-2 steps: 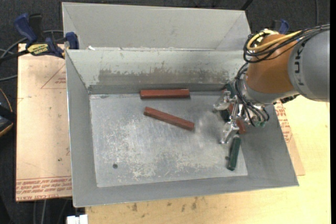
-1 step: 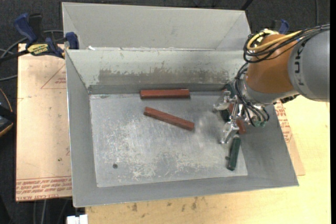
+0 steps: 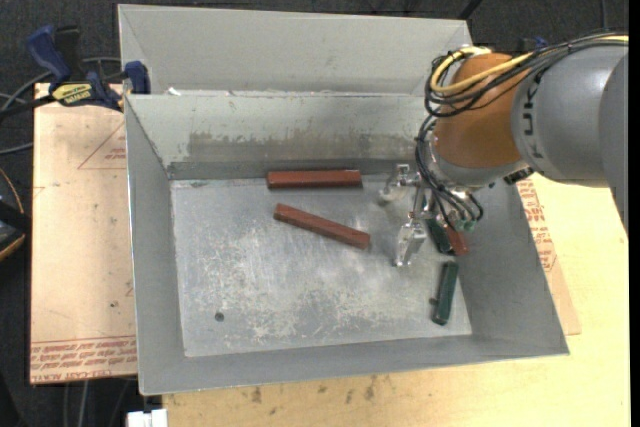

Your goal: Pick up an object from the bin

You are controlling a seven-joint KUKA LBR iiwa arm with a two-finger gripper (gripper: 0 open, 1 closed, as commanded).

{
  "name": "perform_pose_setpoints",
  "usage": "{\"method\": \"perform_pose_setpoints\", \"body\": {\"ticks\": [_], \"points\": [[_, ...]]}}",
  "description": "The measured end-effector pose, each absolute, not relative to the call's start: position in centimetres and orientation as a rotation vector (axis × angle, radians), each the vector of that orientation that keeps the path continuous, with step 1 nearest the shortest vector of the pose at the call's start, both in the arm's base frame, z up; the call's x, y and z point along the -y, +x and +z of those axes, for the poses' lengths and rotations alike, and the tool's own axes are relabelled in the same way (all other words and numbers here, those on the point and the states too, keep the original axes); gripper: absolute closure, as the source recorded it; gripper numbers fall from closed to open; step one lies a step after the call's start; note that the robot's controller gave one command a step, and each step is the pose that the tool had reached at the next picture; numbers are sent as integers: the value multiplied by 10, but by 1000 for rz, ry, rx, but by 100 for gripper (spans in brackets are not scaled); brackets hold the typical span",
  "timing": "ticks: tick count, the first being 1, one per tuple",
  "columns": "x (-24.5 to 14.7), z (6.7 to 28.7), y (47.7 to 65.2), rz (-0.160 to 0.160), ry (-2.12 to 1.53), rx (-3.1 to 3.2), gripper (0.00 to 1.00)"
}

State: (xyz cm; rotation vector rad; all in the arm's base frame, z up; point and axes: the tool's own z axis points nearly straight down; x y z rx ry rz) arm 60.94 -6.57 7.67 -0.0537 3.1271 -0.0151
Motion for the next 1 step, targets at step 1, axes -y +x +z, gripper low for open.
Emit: {"method": "perform_pose_setpoints", "body": {"ticks": [1], "points": [[30,82,599,-1,-316,-3116,0]]}}
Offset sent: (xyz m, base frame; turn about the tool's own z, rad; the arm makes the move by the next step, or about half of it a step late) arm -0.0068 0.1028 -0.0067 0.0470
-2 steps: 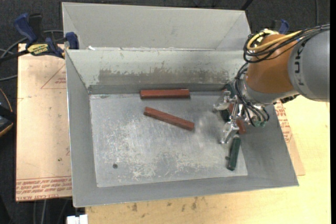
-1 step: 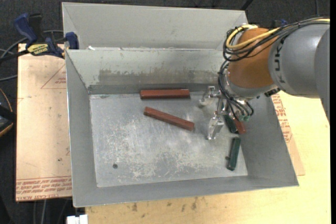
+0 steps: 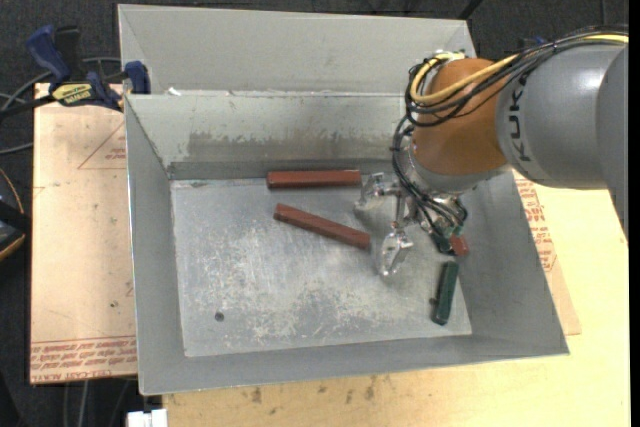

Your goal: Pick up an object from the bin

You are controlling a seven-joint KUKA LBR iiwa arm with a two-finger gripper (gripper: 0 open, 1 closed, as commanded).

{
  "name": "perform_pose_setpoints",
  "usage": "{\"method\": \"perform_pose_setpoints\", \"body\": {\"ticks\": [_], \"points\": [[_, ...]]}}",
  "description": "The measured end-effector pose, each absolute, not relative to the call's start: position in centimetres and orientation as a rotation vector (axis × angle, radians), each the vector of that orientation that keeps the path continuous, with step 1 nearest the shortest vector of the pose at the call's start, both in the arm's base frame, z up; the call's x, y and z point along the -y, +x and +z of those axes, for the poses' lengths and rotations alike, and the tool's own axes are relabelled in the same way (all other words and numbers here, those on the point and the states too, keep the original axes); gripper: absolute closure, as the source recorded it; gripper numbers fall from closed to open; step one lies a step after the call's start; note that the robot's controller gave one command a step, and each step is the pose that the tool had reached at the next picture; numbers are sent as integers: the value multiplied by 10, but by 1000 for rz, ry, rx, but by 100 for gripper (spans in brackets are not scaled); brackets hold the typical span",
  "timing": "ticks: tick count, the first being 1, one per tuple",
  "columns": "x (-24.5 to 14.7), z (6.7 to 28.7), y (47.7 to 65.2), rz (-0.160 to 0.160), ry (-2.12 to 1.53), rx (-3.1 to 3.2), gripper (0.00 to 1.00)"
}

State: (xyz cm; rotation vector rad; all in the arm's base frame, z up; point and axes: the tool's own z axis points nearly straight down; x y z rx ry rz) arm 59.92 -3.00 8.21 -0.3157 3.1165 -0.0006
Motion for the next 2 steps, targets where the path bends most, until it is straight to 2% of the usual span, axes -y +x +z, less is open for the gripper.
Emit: {"method": "perform_pose_setpoints", "body": {"ticks": [1,2], "points": [[-37,80,610,0,19,-3121,100],[-37,80,610,0,19,-3121,100]]}}
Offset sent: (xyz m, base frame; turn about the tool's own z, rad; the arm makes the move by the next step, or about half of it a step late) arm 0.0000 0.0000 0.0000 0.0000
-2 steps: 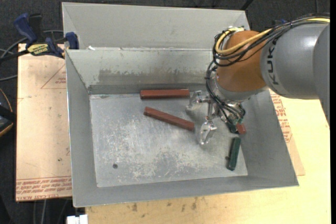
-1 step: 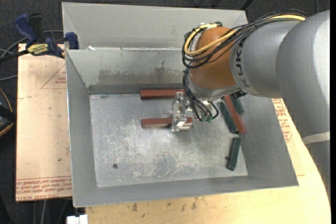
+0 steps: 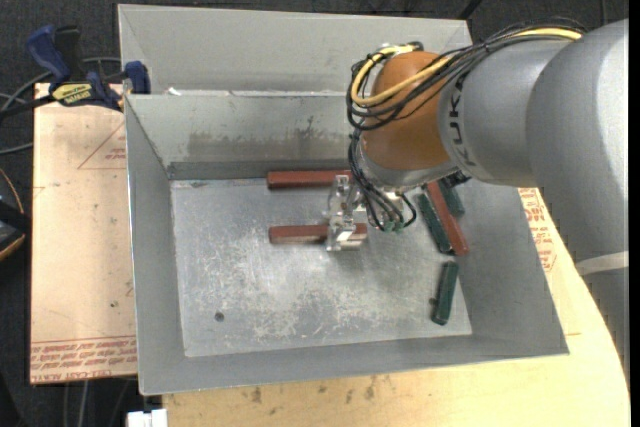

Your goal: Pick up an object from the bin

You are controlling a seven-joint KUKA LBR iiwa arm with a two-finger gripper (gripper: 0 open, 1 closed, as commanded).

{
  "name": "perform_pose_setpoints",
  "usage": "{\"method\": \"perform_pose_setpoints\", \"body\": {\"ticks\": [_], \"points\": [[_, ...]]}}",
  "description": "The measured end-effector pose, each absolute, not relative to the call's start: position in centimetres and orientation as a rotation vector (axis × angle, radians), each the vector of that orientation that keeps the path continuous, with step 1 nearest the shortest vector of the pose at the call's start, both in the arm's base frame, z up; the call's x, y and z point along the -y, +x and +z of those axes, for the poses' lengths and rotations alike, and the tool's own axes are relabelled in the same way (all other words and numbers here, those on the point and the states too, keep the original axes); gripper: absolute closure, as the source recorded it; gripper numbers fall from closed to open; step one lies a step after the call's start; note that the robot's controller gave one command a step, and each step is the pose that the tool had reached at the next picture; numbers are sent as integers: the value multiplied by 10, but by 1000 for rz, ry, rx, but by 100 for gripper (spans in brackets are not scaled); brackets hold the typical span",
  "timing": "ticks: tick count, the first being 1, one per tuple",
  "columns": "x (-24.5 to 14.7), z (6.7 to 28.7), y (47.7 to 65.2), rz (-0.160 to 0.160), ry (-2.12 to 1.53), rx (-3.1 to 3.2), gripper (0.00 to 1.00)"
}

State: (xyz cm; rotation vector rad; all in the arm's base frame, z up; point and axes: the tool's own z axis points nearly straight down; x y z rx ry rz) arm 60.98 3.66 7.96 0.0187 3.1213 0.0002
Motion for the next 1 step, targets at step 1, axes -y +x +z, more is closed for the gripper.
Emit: {"method": "perform_pose_setpoints", "body": {"ticks": [1], "points": [[-15,161,601,1,113,-3137,100]]}}
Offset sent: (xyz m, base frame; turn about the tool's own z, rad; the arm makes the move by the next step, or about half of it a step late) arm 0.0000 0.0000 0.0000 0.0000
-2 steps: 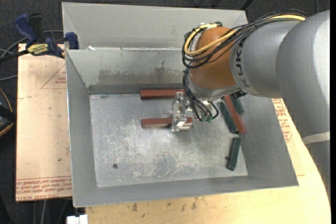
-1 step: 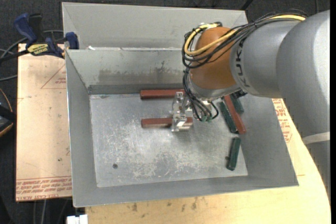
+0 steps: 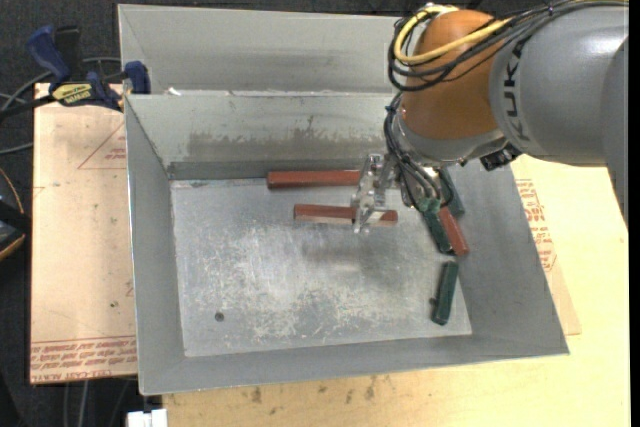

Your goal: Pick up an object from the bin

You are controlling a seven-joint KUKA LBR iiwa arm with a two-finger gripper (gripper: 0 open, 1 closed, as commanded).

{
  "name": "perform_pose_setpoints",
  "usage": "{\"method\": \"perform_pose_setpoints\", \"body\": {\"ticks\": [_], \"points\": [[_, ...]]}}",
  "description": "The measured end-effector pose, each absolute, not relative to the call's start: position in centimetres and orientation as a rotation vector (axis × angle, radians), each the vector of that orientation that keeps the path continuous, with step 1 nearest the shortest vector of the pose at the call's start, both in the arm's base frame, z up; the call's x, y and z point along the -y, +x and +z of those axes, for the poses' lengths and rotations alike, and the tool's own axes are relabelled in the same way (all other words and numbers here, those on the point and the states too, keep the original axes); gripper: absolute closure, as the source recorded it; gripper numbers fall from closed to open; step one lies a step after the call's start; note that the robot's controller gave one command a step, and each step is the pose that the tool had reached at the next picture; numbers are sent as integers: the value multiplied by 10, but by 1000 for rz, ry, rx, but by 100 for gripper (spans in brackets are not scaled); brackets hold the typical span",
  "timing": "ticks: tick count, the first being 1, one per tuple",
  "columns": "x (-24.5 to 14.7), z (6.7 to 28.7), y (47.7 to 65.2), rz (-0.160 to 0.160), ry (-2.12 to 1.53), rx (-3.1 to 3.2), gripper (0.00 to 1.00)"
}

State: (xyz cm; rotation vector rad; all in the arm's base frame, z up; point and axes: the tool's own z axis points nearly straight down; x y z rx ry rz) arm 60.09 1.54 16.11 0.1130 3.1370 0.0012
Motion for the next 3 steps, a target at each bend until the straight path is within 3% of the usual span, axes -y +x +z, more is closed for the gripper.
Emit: {"method": "perform_pose_setpoints", "body": {"ticks": [3], "points": [[-13,151,609,1,98,-3138,100]]}}
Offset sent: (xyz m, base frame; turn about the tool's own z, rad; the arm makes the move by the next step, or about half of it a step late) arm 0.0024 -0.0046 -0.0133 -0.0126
